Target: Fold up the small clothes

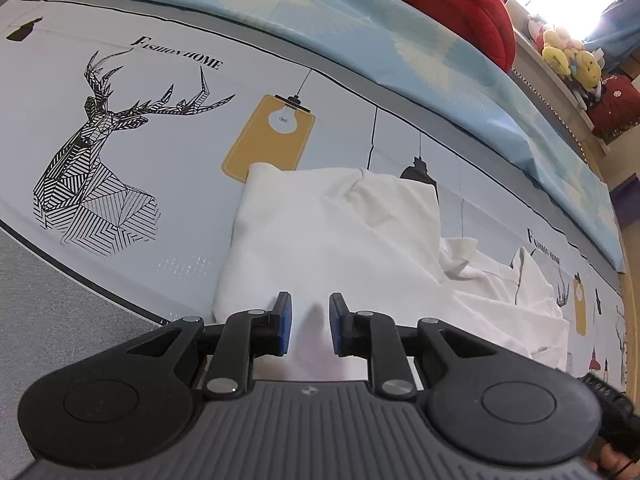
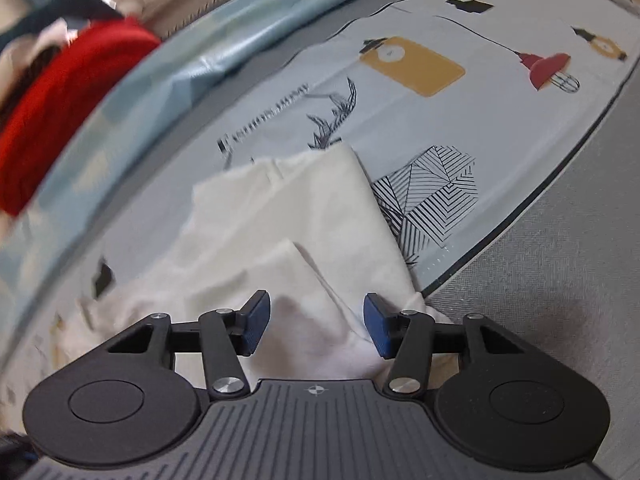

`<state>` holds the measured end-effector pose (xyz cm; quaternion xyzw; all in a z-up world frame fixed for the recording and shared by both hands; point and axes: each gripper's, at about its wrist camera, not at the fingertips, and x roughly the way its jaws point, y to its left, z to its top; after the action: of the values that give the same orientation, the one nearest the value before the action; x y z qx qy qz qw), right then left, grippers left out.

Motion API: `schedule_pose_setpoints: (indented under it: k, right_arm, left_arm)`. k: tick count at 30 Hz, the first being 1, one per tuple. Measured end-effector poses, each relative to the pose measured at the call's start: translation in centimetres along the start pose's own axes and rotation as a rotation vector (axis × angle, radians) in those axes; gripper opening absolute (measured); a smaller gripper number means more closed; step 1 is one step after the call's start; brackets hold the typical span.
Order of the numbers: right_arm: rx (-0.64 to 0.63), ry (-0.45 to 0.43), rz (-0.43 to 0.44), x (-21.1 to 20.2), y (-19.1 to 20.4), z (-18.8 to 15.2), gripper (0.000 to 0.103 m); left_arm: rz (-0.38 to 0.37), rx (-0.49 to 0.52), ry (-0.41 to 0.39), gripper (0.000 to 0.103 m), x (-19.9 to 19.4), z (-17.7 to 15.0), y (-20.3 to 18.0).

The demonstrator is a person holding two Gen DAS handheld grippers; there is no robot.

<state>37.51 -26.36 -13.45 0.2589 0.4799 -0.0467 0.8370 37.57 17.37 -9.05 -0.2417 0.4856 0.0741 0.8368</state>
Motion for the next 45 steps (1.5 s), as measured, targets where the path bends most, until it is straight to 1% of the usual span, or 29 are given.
schedule_pose_setpoints:
  k: [2, 3, 4, 5, 6, 8, 11, 13, 14, 15, 16, 17, 19, 21, 23, 25, 26, 27, 28, 29, 31, 33, 34, 37, 38, 40, 42, 44, 45]
  right_arm:
    - [-0.092, 0.012, -0.028, 0.5, 1.0, -0.4, 0.053]
    - [-0.144, 0.010, -0.046, 0.5, 1.5, -0.6, 0.045]
    - [-0.201, 0.004, -0.067, 0.4, 2.2, -0.9, 0.023]
    - [-0.227, -0.001, -0.072, 0.3, 2.4, -0.9, 0.013]
    - [-0.225, -0.009, -0.051, 0.0, 2.5, -0.8, 0.008]
    - [-0.174, -0.060, 0.011, -1.5, 2.5, -0.2, 0.007]
    - [-0.137, -0.275, 0.094, -5.6, 3.1, 1.1, 0.006]
    - [-0.099, -0.386, 0.081, -7.3, 2.9, 1.4, 0.006]
    - [-0.072, -0.408, 0.059, -7.4, 2.6, 1.6, 0.006]
    - [-0.054, -0.389, 0.024, -6.9, 2.1, 1.7, 0.006]
    - [-0.048, -0.331, -0.006, -5.7, 1.7, 1.9, 0.008]
    - [-0.032, -0.244, -0.041, -4.1, 1.1, 2.1, 0.009]
    - [0.017, -0.136, -0.127, -2.1, -0.2, 1.9, 0.013]
    - [0.057, -0.126, -0.154, -1.8, -0.8, 1.5, 0.015]
    - [0.043, -0.144, -0.116, -2.2, -0.5, 1.8, 0.016]
    - [0.007, -0.158, -0.071, -2.7, 0.1, 1.7, 0.024]
    - [0.000, -0.139, -0.055, -2.3, 0.4, 1.8, 0.026]
    - [-0.004, -0.089, -0.053, -1.8, 0.4, 1.7, 0.028]
    - [0.001, -0.042, -0.077, -1.2, 0.2, 1.6, 0.028]
    - [0.015, -0.025, -0.100, -0.8, -0.3, 1.8, 0.028]
    - [0.032, -0.033, -0.105, -1.0, -0.5, 1.8, 0.028]
    - [0.005, -0.062, -0.106, -1.8, 0.0, 1.9, 0.029]
    - [-0.008, -0.086, -0.099, -2.3, 0.3, 2.0, 0.030]
    - [-0.008, -0.105, -0.090, -3.1, 0.5, 2.2, 0.033]
    - [-0.004, -0.103, -0.090, -3.0, 0.3, 2.1, 0.033]
    - [0.009, -0.072, -0.093, -2.6, 0.0, 2.0, 0.033]
    - [0.029, -0.026, -0.090, -2.2, -0.3, 1.2, 0.033]
    - [0.033, -0.019, -0.100, -2.2, -0.4, 0.7, 0.033]
    - [0.024, -0.023, -0.106, -2.3, -0.2, 0.6, 0.033]
  left_arm:
    - [0.000, -0.004, 0.001, 0.022, 0.0, 0.1, 0.1]
    - [-0.001, -0.004, 0.002, 0.022, 0.0, 0.1, 0.1]
    - [-0.001, -0.005, 0.002, 0.022, 0.0, 0.1, 0.1]
    - [0.000, -0.005, 0.002, 0.022, 0.0, 0.1, 0.1]
    - [0.000, -0.005, 0.002, 0.022, 0.0, 0.1, 0.1]
    - [-0.001, -0.006, 0.000, 0.022, 0.0, 0.2, 0.2]
    - [0.001, -0.009, -0.006, 0.022, -0.1, 0.3, 0.4]
    - [0.003, -0.008, -0.007, 0.022, -0.1, 0.3, 0.5]
    - [0.003, -0.006, -0.006, 0.022, -0.1, 0.3, 0.5]
    - [0.000, -0.004, -0.005, 0.022, -0.1, 0.3, 0.5]
    - [0.002, 0.000, -0.003, 0.022, -0.1, 0.2, 0.4]
    - [0.007, 0.004, 0.000, 0.022, 0.0, 0.2, 0.4]
    - [0.016, 0.008, 0.012, 0.022, 0.3, 0.1, 0.4]
    - [0.022, 0.005, 0.024, 0.022, 0.6, 0.1, 0.6]
    - [0.025, -0.004, 0.033, 0.022, 0.7, 0.0, 0.8]
    - [0.033, 0.008, 0.048, 0.022, 1.0, -0.2, 0.9]
    - [0.056, 0.023, 0.062, 0.021, 1.3, -0.4, 1.0]
    - [0.077, 0.022, 0.077, 0.014, 1.6, -0.6, 1.4]
    - [0.089, 0.006, 0.088, 0.004, 1.8, -0.8, 1.9]
    - [0.093, -0.007, 0.091, 0.002, 1.8, -0.8, 2.3]
    - [0.076, -0.027, 0.090, 0.002, 1.3, -0.7, 2.9]
    - [0.066, -0.042, 0.065, 0.003, 0.3, -0.7, 3.1]
    - [0.057, -0.054, 0.044, 0.009, -0.4, -0.6, 3.1]
    - [0.069, -0.041, 0.005, 0.014, -1.7, -0.6, 3.4]
    - [0.069, -0.042, 0.010, 0.014, -1.7, -0.7, 3.7]
    - [0.054, -0.023, 0.047, 0.020, -0.9, -1.0, 4.0]
    - [0.102, 0.019, 0.080, 0.020, 0.1, -1.6, 4.6]
    - [0.098, 0.028, 0.080, 0.017, 0.0, -2.0, 5.3]
    - [0.097, 0.012, 0.081, 0.012, -0.3, -2.0, 5.5]
